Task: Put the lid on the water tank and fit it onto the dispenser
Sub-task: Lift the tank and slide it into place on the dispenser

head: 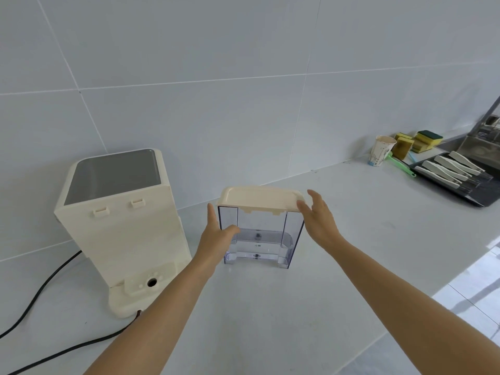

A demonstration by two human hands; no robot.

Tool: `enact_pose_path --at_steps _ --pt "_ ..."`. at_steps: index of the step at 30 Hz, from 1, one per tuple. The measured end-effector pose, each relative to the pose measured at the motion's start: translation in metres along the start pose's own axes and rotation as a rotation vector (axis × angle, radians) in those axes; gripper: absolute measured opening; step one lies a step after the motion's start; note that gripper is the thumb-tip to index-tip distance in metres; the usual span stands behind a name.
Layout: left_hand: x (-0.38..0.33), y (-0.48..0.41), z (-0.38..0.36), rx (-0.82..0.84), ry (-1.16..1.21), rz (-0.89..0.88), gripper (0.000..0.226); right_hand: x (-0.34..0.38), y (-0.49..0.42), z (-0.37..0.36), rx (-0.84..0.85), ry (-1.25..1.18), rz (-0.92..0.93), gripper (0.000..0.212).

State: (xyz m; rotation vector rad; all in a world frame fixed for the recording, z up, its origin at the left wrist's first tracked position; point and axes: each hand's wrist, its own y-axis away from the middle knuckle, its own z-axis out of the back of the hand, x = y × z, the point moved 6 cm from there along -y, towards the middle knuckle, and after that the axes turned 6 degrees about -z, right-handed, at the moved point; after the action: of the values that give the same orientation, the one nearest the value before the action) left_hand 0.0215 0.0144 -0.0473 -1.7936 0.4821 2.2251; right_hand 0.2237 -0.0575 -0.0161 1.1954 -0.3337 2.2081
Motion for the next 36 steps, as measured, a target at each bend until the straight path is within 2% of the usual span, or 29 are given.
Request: enact_pose_path --at_steps 4,7,11,14,16,19,23,27,36 --pt "-0.001 0.000 -0.011 0.025 0.014 0.006 0.085 0.006 -0.020 -0.002 0.135 -0.121 -0.127 0.055" --pt "-0.007 0.000 -0.017 0.026 0.027 0.002 0.091 0.011 -0.025 -0.008 0.195 -0.071 -0.127 0.055" --pt "-0.012 -0.004 -0.021 0.037 0.027 0.025 0.095 0.016 -0.029 -0.007 0.155 0.023 -0.111 0.031" --pt "-0.013 -0.014 -0.019 0.026 0.051 0.052 0.096 0.011 -0.033 -0.003 0.140 0.022 -0.142 0.039" --pt "-0.014 -0.021 -0.017 0.016 0.076 0.061 0.095 0.007 -0.034 -0.001 0.164 0.003 -0.168 0.035" --pt "-0.017 -0.034 -0.016 0.015 0.079 0.055 0.088 0.004 -0.033 0.002 0.211 -0.032 -0.179 0.020" --pt "-0.023 -0.049 -0.017 0.018 0.036 0.034 0.064 0.005 -0.025 0.004 0.256 -0.032 -0.198 0.022" --pt "-0.027 -0.065 -0.021 0.060 -0.028 0.019 0.067 0.009 -0.012 0.000 0.331 -0.008 -0.221 0.023" --pt "-0.037 -0.075 -0.044 0.342 -0.035 0.086 0.049 0.015 0.008 -0.030 0.440 0.116 -0.252 0.030"
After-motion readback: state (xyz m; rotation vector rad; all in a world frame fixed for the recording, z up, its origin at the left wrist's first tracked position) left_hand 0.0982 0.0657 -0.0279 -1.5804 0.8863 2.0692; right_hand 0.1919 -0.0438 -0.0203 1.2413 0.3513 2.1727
